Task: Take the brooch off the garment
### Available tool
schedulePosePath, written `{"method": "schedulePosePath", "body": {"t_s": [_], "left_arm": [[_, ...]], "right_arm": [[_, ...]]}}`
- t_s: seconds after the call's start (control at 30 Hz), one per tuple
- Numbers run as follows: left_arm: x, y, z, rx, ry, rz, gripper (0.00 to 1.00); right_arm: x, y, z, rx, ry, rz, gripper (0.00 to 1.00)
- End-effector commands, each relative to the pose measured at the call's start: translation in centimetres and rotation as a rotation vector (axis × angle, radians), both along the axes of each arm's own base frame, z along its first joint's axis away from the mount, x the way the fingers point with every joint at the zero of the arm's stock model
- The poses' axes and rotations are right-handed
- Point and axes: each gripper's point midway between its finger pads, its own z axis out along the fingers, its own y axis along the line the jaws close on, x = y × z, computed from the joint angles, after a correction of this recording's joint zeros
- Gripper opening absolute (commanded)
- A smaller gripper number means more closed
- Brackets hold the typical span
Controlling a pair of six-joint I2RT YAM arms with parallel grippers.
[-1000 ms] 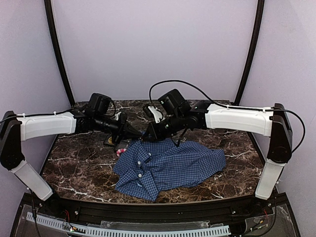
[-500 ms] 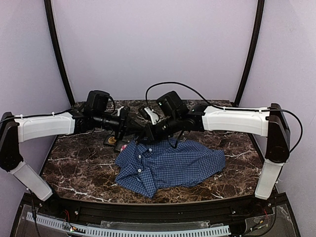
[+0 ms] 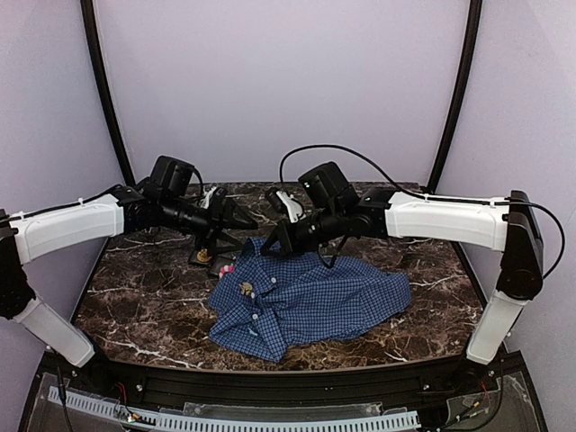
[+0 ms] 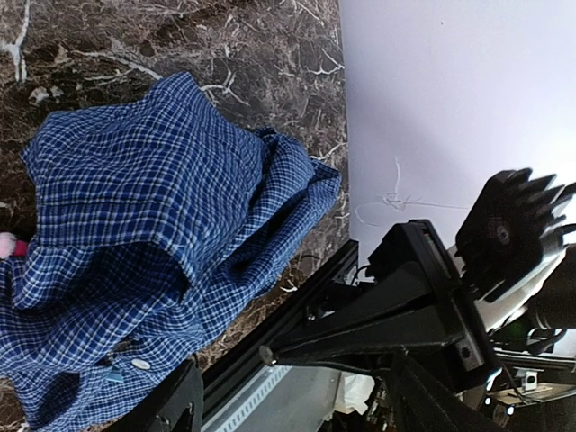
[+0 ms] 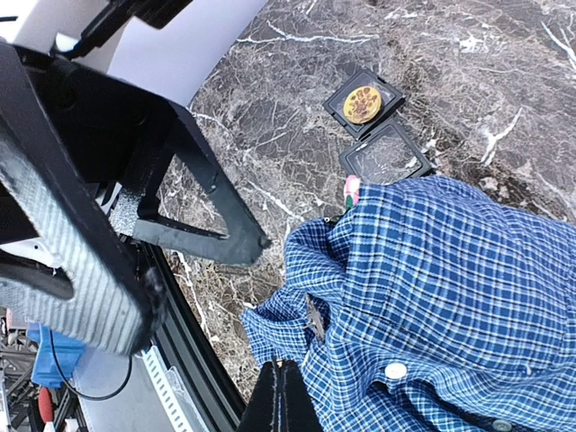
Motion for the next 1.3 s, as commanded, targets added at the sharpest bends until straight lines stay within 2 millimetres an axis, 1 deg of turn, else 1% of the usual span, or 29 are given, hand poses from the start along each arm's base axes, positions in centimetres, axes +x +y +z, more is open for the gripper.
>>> {"method": "schedulePosePath", "body": {"t_s": [0.0, 0.13, 0.17, 0.2, 0.23, 0.27, 0.3, 0.33, 0.37, 0.4, 0.43, 0.5, 0.6, 0.67, 0.77, 0.83, 0.87, 0.93, 1.0, 1.27], "left_arm": [[-0.6, 1.6, 0.2, 0.073, -0.049, 0.005, 0.73], [-1.3, 2.2, -0.4, 0.092, -0.049, 0.003, 0.73], [-1.7, 2.6, -1.1, 0.112, -0.05, -0.006, 0.71], [-2.1, 2.9, -1.1, 0.118, -0.063, -0.012, 0.68], [-2.6, 3.4, -2.2, 0.14, -0.07, -0.029, 0.62], [-3.0, 3.7, -2.1, 0.141, -0.094, -0.036, 0.6], [-3.5, 4.0, -3.2, 0.159, -0.1, -0.049, 0.56], [-4.2, 4.4, -3.9, 0.161, -0.093, -0.058, 0.54], [-4.3, 4.3, -3.9, 0.152, -0.105, -0.065, 0.51], [-4.8, 4.4, -4.2, 0.145, -0.098, -0.075, 0.51], [-4.7, 4.2, -4.0, 0.132, -0.115, -0.082, 0.49], [-5.1, 4.0, -4.4, 0.126, -0.13, -0.107, 0.46], [-5.8, 3.1, -5.6, 0.145, -0.12, -0.164, 0.39], [-6.2, 2.5, -6.6, 0.154, -0.112, -0.189, 0.37], [-6.2, 2.2, -7.8, 0.149, -0.108, -0.192, 0.33], [-6.3, 1.9, -8.5, 0.133, -0.101, -0.203, 0.33], [-6.1, 1.7, -8.5, 0.124, -0.113, -0.21, 0.33], [-6.0, 1.4, -9.6, 0.133, -0.102, -0.229, 0.33], [-5.8, 1.3, -10.0, 0.14, -0.107, -0.235, 0.32], [-5.3, 1.8, -12.1, 0.169, -0.098, -0.218, 0.32]], "right_arm": [[0.2, -0.4, 1.1, 0.033, -0.011, -0.012, 0.0], [0.3, -0.5, 0.3, 0.008, -0.008, -0.01, 0.0], [0.3, -0.6, 0.3, 0.004, -0.013, -0.009, 0.0], [0.2, -0.7, 0.3, 0.002, -0.018, -0.011, 0.0], [0.2, -0.9, 0.4, 0.001, -0.023, -0.012, 0.0], [0.1, -0.9, 0.5, 0.004, -0.023, -0.009, 0.0], [0.0, -1.0, 0.5, 0.011, -0.021, 0.0, 0.0], [-0.3, -0.9, 0.7, 0.023, -0.015, 0.012, 0.0], [-0.5, -0.9, 0.8, 0.039, -0.009, 0.022, 0.0], [-0.7, -0.9, 1.0, 0.053, -0.002, 0.029, 0.0], [-0.7, -1.0, 1.0, 0.061, 0.004, 0.031, 0.0], [-0.7, -1.3, 1.1, 0.075, 0.012, 0.035, 0.0], [-0.5, -1.9, 1.4, 0.095, 0.023, 0.029, 0.0], [-0.3, -2.4, 1.5, 0.099, 0.026, 0.02, 0.0], [-0.2, -3.1, 2.0, 0.106, 0.021, 0.004, 0.0], [-0.1, -3.4, 2.3, 0.115, 0.02, -0.002, 0.0], [-0.1, -3.4, 2.3, 0.117, 0.021, -0.004, 0.0], [-0.1, -3.4, 2.5, 0.12, 0.02, -0.004, 0.0], [0.0, -3.4, 2.5, 0.121, 0.023, -0.005, 0.0], [0.2, -3.3, 3.1, 0.133, 0.022, -0.012, 0.0]]}}
